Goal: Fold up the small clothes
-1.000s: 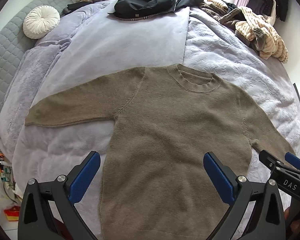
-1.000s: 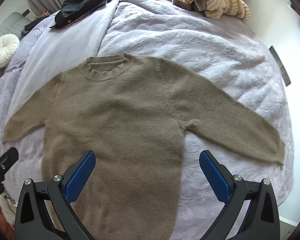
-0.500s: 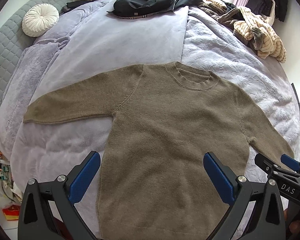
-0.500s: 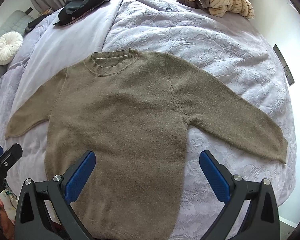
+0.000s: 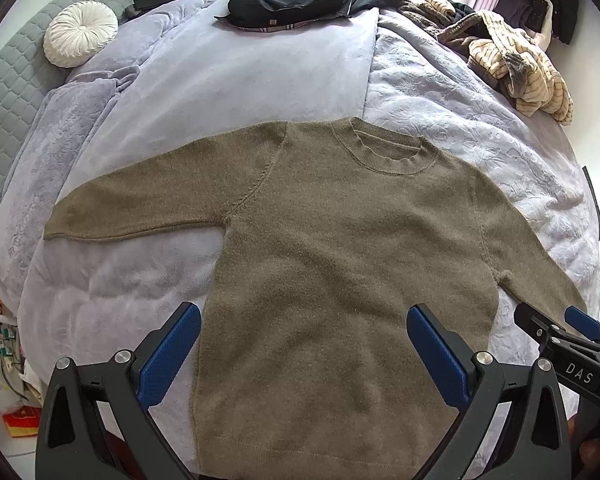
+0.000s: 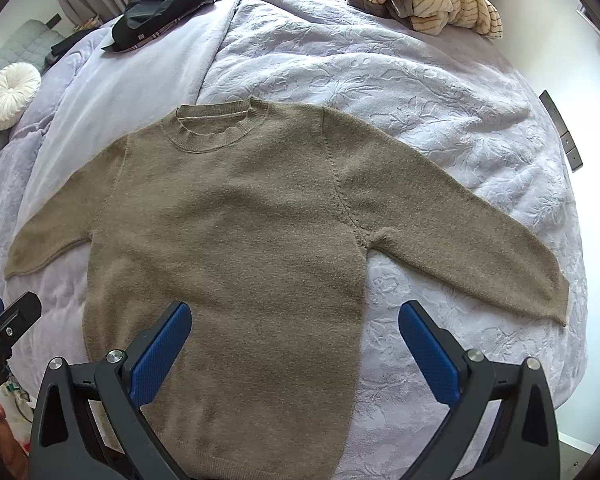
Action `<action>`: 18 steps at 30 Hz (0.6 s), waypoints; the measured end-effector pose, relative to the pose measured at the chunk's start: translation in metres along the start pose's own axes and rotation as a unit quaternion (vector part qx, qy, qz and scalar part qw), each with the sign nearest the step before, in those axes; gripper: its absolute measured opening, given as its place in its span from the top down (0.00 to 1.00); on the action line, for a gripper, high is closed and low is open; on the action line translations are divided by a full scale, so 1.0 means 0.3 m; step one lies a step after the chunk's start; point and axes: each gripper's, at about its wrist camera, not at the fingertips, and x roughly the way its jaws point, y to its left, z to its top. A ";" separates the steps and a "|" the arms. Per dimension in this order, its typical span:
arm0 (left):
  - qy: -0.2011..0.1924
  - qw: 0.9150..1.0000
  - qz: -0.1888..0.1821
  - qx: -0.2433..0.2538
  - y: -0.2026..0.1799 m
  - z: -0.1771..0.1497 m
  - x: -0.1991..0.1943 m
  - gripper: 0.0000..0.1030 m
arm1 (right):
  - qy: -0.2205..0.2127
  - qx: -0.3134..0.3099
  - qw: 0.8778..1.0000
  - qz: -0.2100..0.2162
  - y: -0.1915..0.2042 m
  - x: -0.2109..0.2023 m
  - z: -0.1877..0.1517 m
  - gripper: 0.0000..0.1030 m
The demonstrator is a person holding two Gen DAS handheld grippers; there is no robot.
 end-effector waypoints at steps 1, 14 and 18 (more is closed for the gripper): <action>0.000 1.000 0.000 0.000 0.000 0.000 0.000 0.00 | 0.000 0.000 1.000 0.000 0.001 0.000 0.000 0.00; 0.005 1.000 -0.001 -0.004 0.009 -0.017 0.011 0.00 | 0.000 0.000 1.000 -0.001 0.007 0.000 -0.001 0.00; 0.007 1.000 -0.001 -0.004 0.013 -0.018 0.012 0.00 | -0.001 0.000 1.000 -0.001 0.006 -0.001 -0.002 0.00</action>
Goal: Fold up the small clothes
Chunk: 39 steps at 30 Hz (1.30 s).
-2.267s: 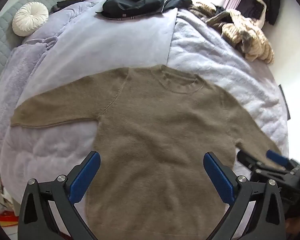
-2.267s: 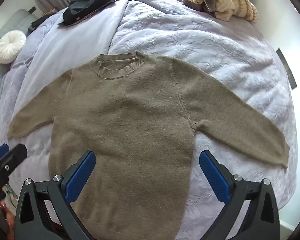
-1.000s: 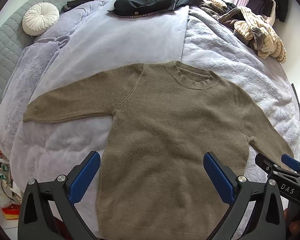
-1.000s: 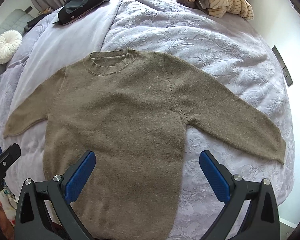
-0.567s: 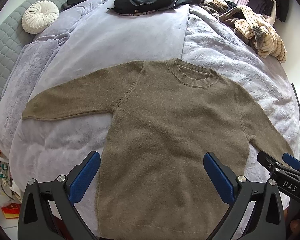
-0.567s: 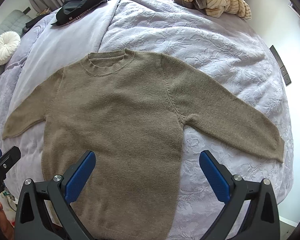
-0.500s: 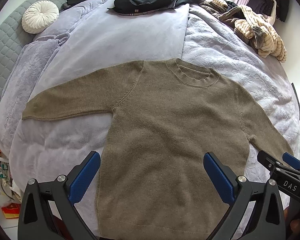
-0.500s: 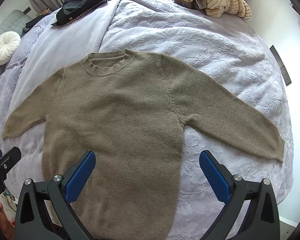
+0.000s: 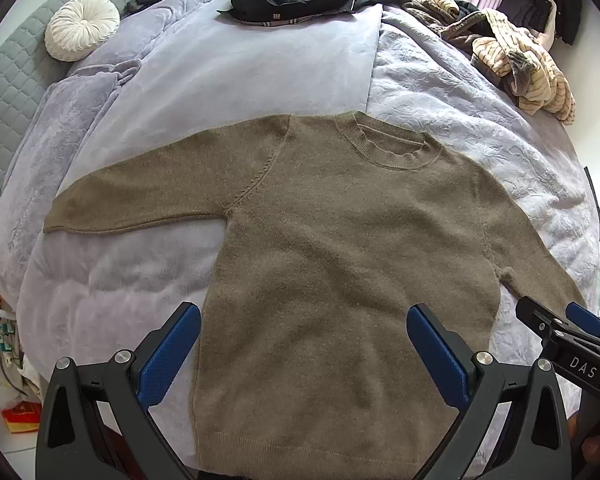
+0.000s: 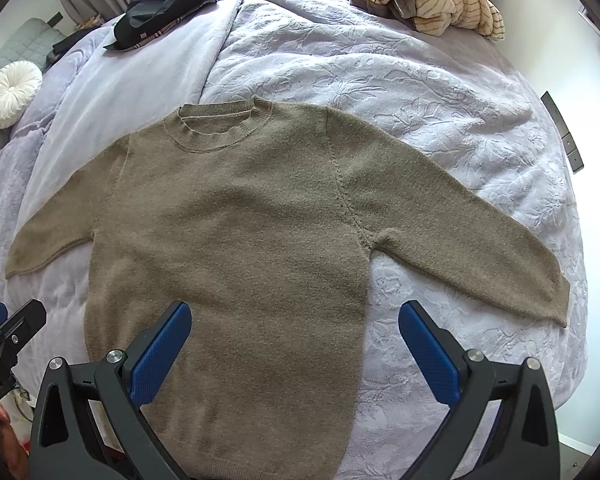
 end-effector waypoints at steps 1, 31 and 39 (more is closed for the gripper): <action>0.000 1.000 0.000 0.000 0.003 -0.001 0.001 0.00 | 0.000 0.000 1.000 0.000 0.002 0.000 0.001 0.00; 0.006 1.000 0.000 -0.002 0.021 -0.006 0.014 0.00 | 0.003 -0.002 1.000 -0.002 0.018 0.009 0.000 0.00; 0.007 1.000 0.001 -0.004 0.019 -0.002 0.019 0.00 | 0.000 -0.007 1.000 -0.007 0.024 0.020 0.002 0.00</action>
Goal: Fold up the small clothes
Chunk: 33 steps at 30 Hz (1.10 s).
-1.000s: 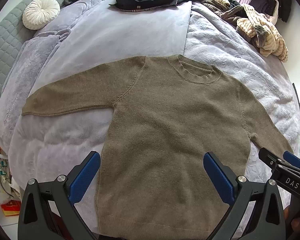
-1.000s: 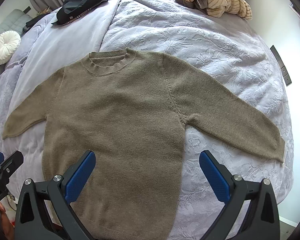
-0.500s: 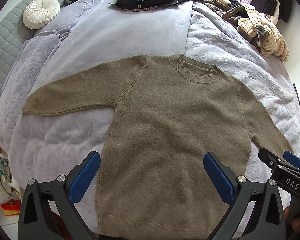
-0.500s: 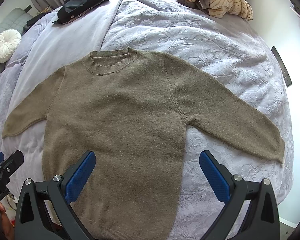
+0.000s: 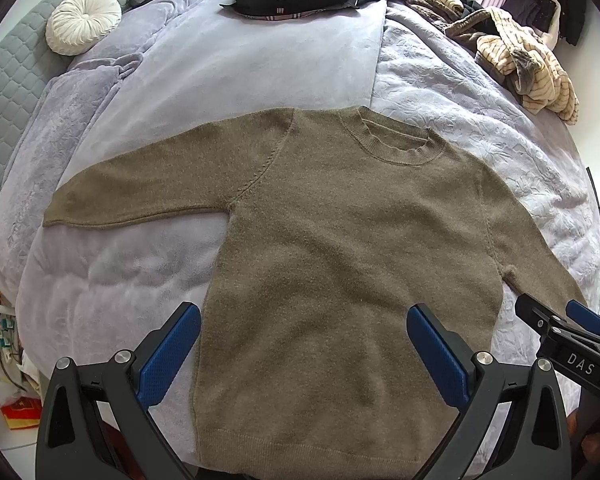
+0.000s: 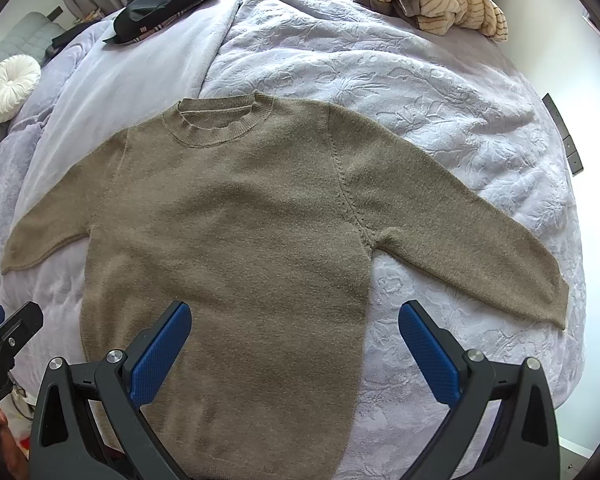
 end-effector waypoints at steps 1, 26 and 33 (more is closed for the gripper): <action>0.001 1.000 0.001 0.000 0.000 -0.003 0.004 0.00 | -0.002 -0.001 1.000 -0.002 0.002 -0.001 -0.001 0.00; 0.015 1.000 0.002 0.003 -0.015 0.019 0.011 0.00 | 0.002 -0.004 1.000 -0.006 0.006 0.007 0.013 0.00; 0.017 1.000 -0.002 0.002 -0.011 0.026 0.015 0.00 | 0.003 -0.001 1.000 -0.008 0.008 0.007 0.014 0.00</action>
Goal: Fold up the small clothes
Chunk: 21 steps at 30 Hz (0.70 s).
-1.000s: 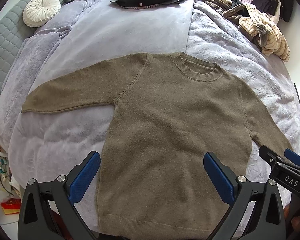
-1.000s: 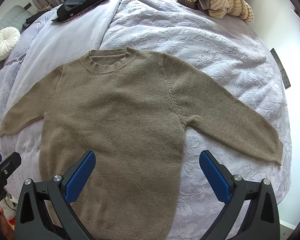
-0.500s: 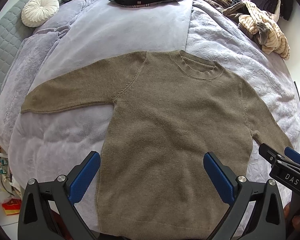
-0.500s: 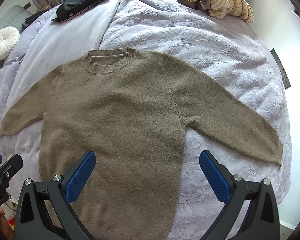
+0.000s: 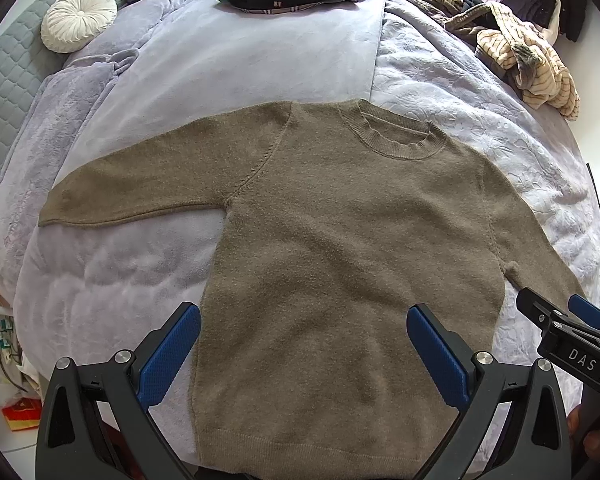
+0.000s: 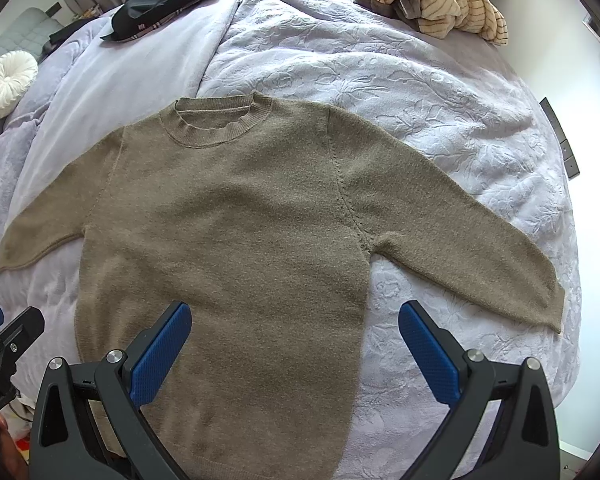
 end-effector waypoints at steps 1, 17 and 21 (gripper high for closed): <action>0.000 1.000 -0.001 0.000 0.001 0.000 0.000 0.00 | 0.000 0.000 1.000 -0.001 -0.003 0.001 -0.001 0.00; 0.027 0.999 -0.045 -0.014 0.132 -0.009 0.085 0.00 | 0.009 0.019 1.000 0.001 0.035 -0.005 -0.047 0.00; 0.042 0.996 -0.074 -0.033 0.226 0.008 0.163 0.00 | 0.011 0.013 1.000 -0.002 0.109 -0.023 -0.081 0.00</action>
